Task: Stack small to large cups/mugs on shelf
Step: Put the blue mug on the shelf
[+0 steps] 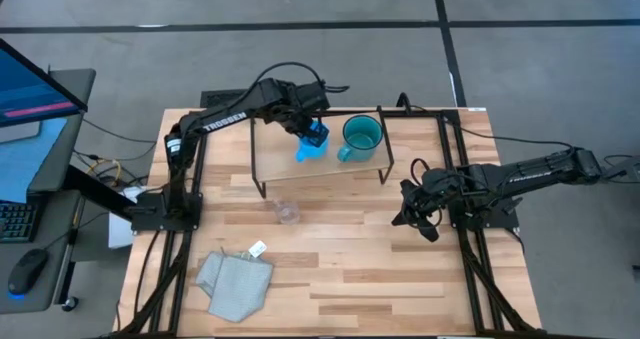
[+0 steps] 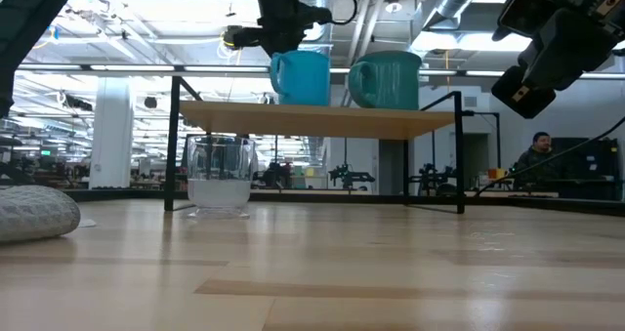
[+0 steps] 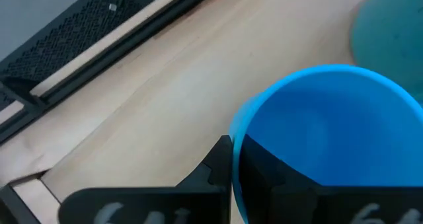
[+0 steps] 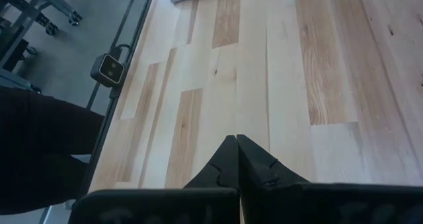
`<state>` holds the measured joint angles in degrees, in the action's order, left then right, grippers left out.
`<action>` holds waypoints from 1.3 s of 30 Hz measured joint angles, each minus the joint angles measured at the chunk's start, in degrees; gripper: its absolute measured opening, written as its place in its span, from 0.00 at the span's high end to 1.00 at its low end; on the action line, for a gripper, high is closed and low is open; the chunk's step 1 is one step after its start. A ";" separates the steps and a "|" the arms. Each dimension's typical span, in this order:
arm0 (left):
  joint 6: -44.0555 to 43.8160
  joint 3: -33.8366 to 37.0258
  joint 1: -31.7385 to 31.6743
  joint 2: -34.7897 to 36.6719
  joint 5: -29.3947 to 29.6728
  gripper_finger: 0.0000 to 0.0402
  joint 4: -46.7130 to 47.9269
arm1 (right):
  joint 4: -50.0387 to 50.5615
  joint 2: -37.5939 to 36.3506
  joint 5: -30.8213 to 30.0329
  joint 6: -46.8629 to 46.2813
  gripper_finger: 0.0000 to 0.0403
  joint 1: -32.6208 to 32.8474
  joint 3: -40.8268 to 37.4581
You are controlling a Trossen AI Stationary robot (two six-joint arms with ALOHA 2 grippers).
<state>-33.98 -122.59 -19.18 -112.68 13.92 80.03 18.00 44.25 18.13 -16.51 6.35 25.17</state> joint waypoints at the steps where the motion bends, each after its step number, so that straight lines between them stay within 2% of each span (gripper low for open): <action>1: 0.00 0.31 0.04 0.00 -0.01 1.00 0.06 | 0.00 0.00 0.00 0.00 0.97 0.00 0.00; 5: -0.33 2.70 -0.02 0.28 -0.23 1.00 -2.02 | 0.00 -0.01 0.00 0.00 0.97 0.00 -0.01; 16: -0.12 3.09 -0.13 0.24 -2.27 0.99 -4.70 | 0.04 0.00 0.02 0.00 0.97 0.00 0.00; 35: 4.17 3.28 -0.02 -0.09 -3.65 0.70 -6.18 | 1.51 0.00 0.02 0.02 0.97 0.00 0.00; 39: 4.84 3.24 -0.04 -0.07 -5.91 0.66 -7.15 | 1.71 0.00 0.02 0.02 0.97 0.00 -0.02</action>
<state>-29.13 -119.35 -19.22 -112.75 8.02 72.88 19.71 44.25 18.15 -16.49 6.35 25.15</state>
